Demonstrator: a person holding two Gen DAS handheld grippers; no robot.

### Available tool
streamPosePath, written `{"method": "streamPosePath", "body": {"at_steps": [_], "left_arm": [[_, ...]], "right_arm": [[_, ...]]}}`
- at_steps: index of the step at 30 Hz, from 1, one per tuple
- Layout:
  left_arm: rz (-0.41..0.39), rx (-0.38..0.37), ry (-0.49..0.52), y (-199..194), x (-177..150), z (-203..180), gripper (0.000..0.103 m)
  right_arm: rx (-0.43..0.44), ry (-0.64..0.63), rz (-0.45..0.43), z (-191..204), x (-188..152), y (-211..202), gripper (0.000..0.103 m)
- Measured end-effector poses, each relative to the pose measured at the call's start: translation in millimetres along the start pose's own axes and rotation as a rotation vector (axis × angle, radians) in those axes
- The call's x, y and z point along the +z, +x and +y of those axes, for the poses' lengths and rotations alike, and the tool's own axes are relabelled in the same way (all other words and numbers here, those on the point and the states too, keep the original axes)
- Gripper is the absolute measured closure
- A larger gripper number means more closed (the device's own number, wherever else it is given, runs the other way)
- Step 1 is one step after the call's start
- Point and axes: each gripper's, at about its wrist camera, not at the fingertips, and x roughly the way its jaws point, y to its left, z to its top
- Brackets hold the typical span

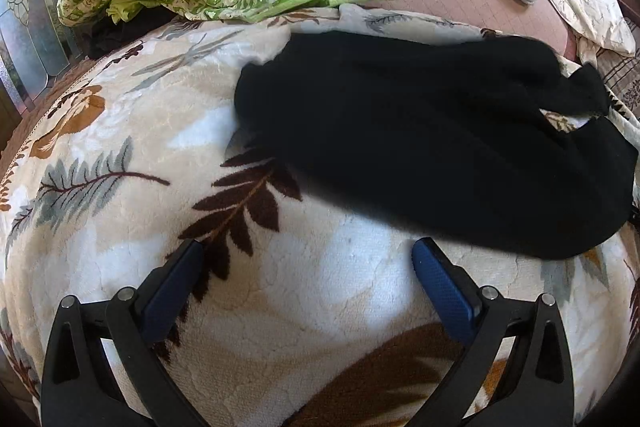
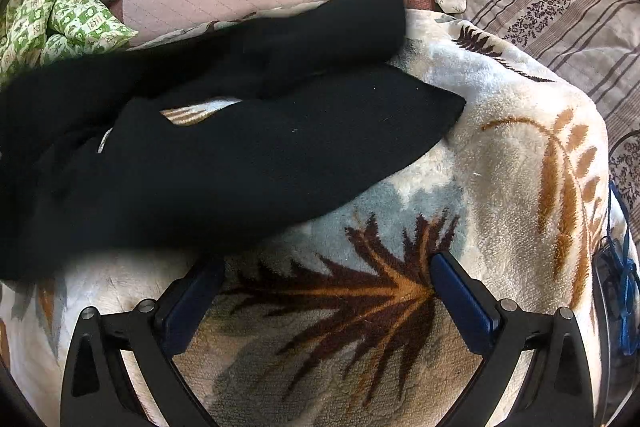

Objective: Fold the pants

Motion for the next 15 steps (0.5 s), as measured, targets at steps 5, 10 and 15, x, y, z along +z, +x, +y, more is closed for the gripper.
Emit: {"method": "streamPosePath", "body": {"at_steps": [5,10,15], "left_arm": [[0.001,-0.001,-0.002,8,5,3,0.000],[0.002,-0.003,-0.003,8,5,2,0.000],[0.002,-0.002,-0.002,9,4,1,0.000]], "right_arm": [[0.002,0.002,-0.001,-2,-1,0,0.001],[0.005,0.004,-0.001,-3,-1,0,0.001],[0.003,0.004,-0.003,-3,-1,0,0.001]]}}
